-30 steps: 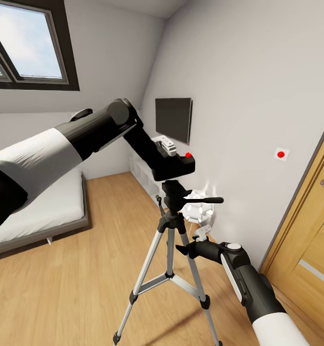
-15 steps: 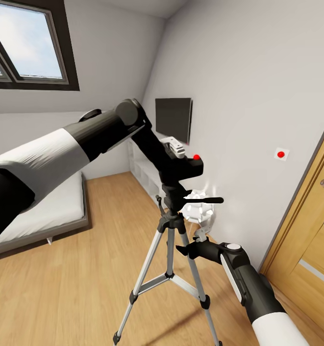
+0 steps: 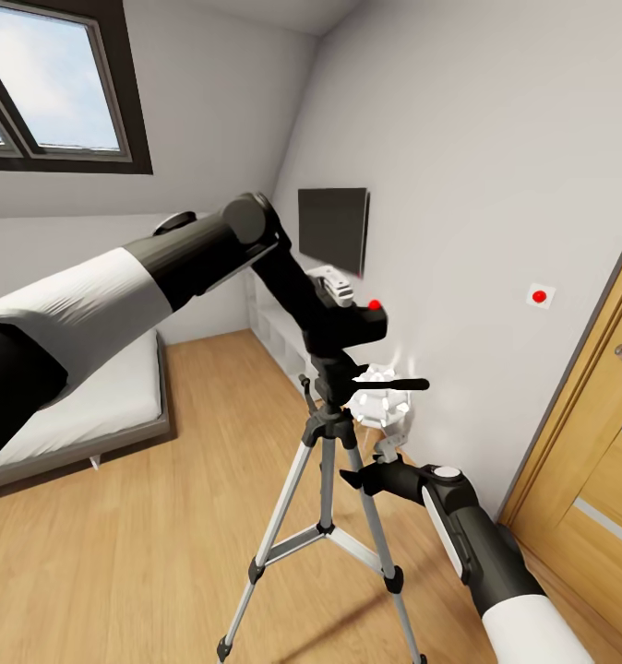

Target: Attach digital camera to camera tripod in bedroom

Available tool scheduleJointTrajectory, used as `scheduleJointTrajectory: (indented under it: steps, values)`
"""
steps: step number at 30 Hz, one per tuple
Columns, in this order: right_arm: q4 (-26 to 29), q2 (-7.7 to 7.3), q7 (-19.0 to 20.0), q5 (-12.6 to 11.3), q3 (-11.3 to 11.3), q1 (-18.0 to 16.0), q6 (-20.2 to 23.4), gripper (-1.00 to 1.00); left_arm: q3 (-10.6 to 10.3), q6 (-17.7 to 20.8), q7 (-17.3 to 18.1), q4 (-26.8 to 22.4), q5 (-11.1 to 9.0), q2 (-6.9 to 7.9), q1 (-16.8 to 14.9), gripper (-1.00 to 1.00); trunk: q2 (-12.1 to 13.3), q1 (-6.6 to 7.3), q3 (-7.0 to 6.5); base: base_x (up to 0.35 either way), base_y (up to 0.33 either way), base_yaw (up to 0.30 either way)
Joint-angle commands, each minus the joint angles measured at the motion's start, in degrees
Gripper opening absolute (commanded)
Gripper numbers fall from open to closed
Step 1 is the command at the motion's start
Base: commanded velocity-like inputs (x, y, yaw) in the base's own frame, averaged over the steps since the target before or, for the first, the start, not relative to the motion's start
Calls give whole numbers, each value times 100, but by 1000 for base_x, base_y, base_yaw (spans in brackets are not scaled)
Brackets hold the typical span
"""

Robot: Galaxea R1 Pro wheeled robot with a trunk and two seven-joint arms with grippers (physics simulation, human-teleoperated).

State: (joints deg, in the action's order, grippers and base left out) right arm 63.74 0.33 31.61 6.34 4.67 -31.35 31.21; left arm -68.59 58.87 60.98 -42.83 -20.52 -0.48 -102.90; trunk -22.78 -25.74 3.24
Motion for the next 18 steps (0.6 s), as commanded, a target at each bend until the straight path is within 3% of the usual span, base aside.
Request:
scheduleJointTrajectory:
  steps: [1,7,18]
  values:
    - [5,3,42,60,-6,-7,17,100,-38,19,17,4,-12,1,-11,-100,-14,-4,14,0,0,0]
    - [-11,8,32,60,-3,-33,17,100,-268,19,12,19,-13,4,-11,-100,-14,-4,14,0,0,0]
    - [-226,11,29,61,-7,-139,9,100,-320,19,11,25,-13,-10,-11,-100,-14,-4,14,0,0,0]
